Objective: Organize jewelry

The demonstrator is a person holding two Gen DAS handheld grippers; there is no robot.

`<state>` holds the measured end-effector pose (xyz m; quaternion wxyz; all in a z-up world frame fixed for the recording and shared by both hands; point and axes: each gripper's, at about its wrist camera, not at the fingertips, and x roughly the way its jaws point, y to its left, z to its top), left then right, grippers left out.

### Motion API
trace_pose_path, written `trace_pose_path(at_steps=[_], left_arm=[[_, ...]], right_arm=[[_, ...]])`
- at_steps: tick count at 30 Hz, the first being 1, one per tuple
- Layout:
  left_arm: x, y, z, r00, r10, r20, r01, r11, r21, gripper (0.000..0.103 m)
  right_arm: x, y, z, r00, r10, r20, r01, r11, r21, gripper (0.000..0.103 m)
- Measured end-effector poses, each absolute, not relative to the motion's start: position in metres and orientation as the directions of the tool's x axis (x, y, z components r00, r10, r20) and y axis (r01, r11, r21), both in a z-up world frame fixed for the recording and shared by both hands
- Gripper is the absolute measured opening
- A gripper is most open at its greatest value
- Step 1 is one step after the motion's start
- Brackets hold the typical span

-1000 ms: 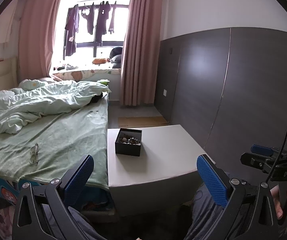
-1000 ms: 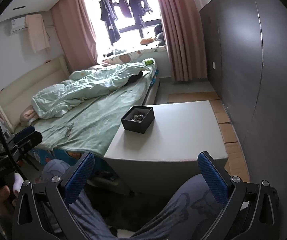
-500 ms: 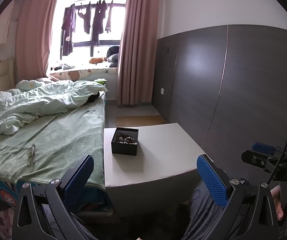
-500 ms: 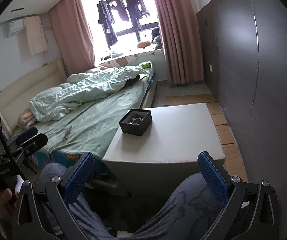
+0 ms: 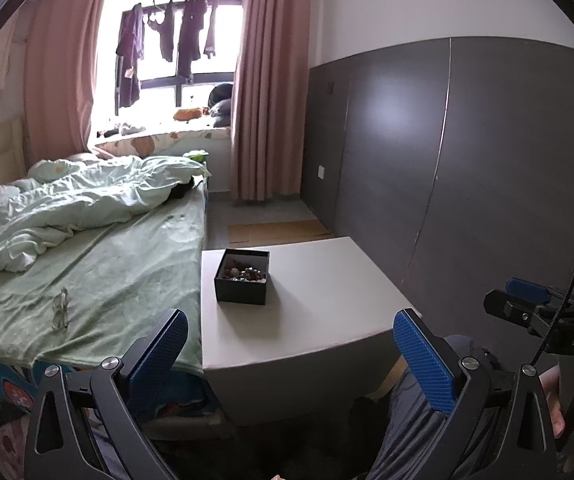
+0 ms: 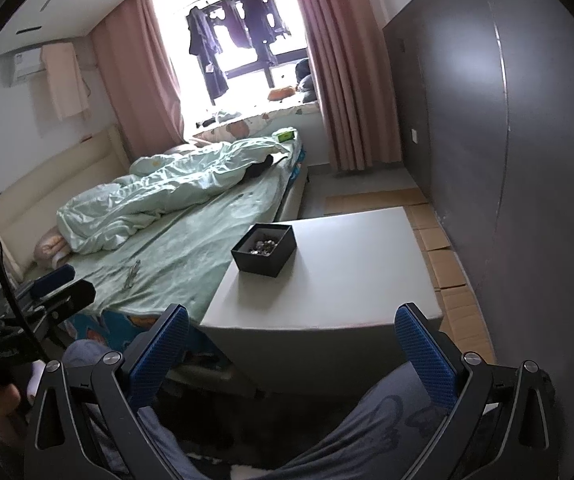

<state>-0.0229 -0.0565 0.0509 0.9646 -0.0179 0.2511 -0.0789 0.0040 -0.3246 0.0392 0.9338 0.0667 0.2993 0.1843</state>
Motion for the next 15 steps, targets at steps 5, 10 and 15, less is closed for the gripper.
trace_pose_path(at_steps=[5,10,15], left_arm=[[-0.025,-0.055,0.049,0.864,-0.153,-0.479,0.132,0.988,-0.076,0.103],[-0.030,-0.053,0.054,0.875,-0.139,-0.464,0.138,0.990,-0.036,0.103],[-0.031,-0.042,0.052,0.863,-0.162,-0.478,0.152,0.987,-0.060,0.103]], right_arm=[[0.005,-0.329,0.037,0.756,0.364,-0.544,-0.280,0.931,0.233,0.103],[0.007,-0.337,0.035,0.769,0.352,-0.533,-0.251,0.934,0.255,0.103],[0.014,-0.339,0.028,0.760,0.347,-0.549,-0.238,0.935,0.262,0.103]])
